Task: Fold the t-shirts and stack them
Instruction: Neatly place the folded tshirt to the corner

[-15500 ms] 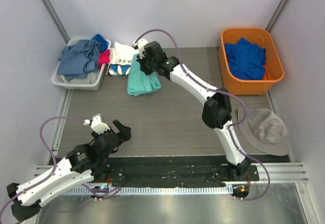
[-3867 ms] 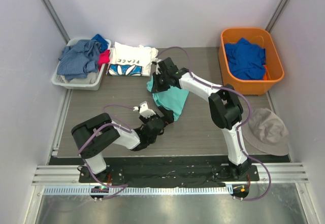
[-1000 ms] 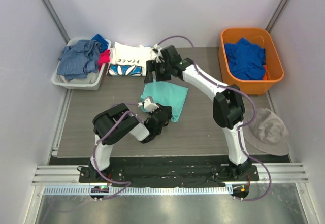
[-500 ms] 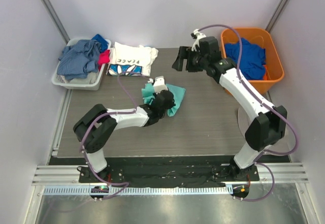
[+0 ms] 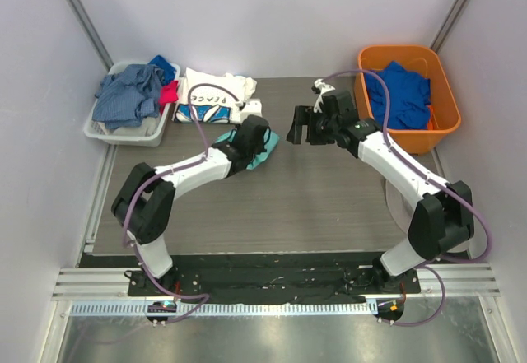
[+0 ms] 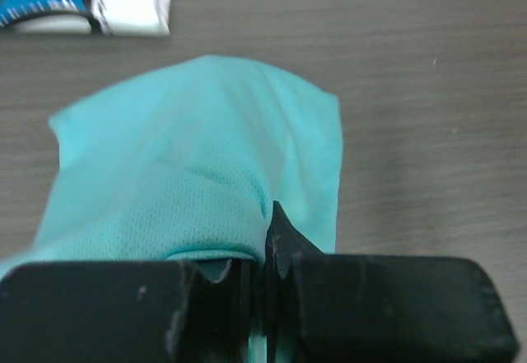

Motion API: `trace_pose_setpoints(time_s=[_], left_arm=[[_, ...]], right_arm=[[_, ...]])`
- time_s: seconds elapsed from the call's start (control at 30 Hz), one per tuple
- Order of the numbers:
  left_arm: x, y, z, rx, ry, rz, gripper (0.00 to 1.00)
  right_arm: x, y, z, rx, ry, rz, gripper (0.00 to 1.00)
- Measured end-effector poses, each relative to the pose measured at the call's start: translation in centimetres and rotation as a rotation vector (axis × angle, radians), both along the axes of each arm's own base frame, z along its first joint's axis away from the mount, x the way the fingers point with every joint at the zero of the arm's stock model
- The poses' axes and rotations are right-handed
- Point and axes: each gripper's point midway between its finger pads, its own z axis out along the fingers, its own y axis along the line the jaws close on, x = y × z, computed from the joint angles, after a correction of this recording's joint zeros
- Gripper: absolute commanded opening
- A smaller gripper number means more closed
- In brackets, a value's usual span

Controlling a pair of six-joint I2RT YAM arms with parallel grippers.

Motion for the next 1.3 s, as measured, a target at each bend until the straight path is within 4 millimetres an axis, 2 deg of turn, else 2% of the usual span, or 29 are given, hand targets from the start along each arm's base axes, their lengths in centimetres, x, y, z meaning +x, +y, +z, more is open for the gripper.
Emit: trace_pose_setpoints(time_s=[0.17, 0.37, 0.47, 0.63, 0.77, 1.03, 1.3], left_arm=[[2.9, 0.7, 4.3, -0.021, -0.059, 0.001, 0.0], [5.9, 1.6, 9.0, -0.062, -0.137, -0.007, 0.0], [7.3, 2.6, 10.5, -0.086, -0.161, -0.002, 0.0], [10.8, 4.6, 12.2, -0.094, -0.199, 0.013, 0.0], [13.4, 5.8, 11.9, -0.079, -0.205, 0.01, 0.0], [17.6, 7.8, 9.3, -0.017, -0.181, -0.023, 0.0], [18.8, 10.4, 7.8, 0.063, -0.153, -0.05, 0.0]], right_arm=[[-0.6, -0.3, -0.8, 0.001, -0.001, -0.005, 0.84], [-1.4, -0.7, -2.9, -0.013, 0.037, -0.007, 0.84], [-1.5, -0.7, -3.3, -0.016, 0.042, -0.007, 0.84], [-1.4, -0.7, -3.4, -0.014, 0.039, -0.007, 0.84], [-1.2, -0.6, -4.2, -0.021, 0.053, -0.006, 0.84], [-1.0, -0.4, -6.3, -0.041, 0.102, -0.003, 0.84], [-1.0, 0.0, -7.5, -0.039, 0.127, 0.011, 0.84]])
